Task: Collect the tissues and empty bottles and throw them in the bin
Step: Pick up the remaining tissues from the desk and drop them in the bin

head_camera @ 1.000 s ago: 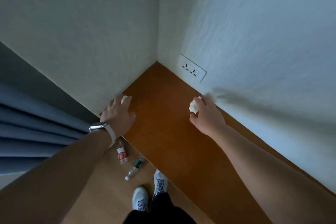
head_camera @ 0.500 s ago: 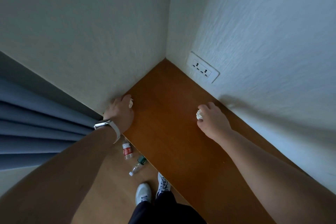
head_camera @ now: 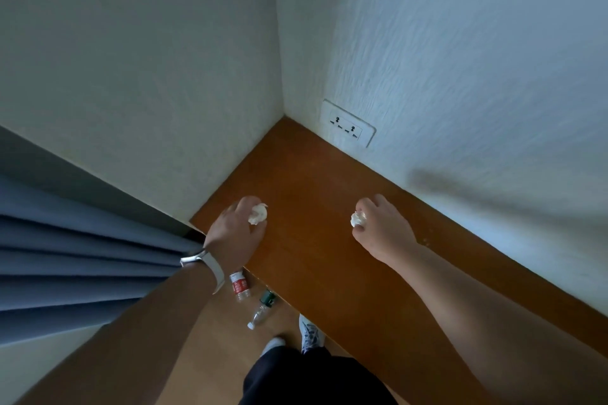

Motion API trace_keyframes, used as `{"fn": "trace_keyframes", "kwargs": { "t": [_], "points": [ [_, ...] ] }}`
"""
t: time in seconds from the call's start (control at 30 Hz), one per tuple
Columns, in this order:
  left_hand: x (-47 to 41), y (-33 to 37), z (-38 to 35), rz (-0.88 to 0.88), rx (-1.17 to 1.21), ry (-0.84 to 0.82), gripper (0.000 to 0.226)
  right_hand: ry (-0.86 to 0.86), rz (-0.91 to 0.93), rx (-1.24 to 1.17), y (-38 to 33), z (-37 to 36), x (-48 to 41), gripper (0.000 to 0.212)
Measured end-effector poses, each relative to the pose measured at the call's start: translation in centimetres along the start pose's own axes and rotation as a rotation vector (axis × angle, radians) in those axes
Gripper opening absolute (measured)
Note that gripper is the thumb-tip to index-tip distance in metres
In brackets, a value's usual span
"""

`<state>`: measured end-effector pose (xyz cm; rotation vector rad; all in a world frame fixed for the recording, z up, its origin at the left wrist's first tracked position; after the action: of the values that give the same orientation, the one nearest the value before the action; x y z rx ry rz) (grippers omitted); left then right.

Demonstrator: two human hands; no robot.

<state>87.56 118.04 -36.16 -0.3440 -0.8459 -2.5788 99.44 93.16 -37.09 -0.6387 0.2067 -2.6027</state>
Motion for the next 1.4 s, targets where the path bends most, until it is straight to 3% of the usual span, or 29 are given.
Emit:
{"fn": "trace_keyframes", "kwargs": {
  "t": [0.33,0.67,1.1,1.4],
  "points": [
    [2.9,5.5,2.4,-0.220,0.009,-0.033,0.035,0.119,-0.044,-0.163,-1.6,3.7,8.1,0.029],
    [8.5,12.7,4.9,-0.584,0.006,-0.048,0.039,0.336,-0.182,-0.249,-2.4,7.2,19.8,0.026],
    [18.8,23.9,-1.6,-0.950,-0.055,-0.219,0.037,0.537,-0.550,-0.315,4.5,6.2,39.2,0.033],
    [31.6,33.5,-9.2,-1.166,-0.092,-0.291,0.037,0.709,-0.766,-0.378,9.9,2.6,57.0,0.037]
  ]
}}
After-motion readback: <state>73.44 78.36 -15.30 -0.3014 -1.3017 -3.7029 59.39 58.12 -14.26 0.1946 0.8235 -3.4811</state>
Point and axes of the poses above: each hand's wrist, its own x-axis away from the middle knuckle, its own z-axis out of the back of the hand, y = z × x, the point moved 10 cm from there along -x, towards the middle knuckle, and after that the axes turned 9 degrees about -y, right-handed, at the moved point
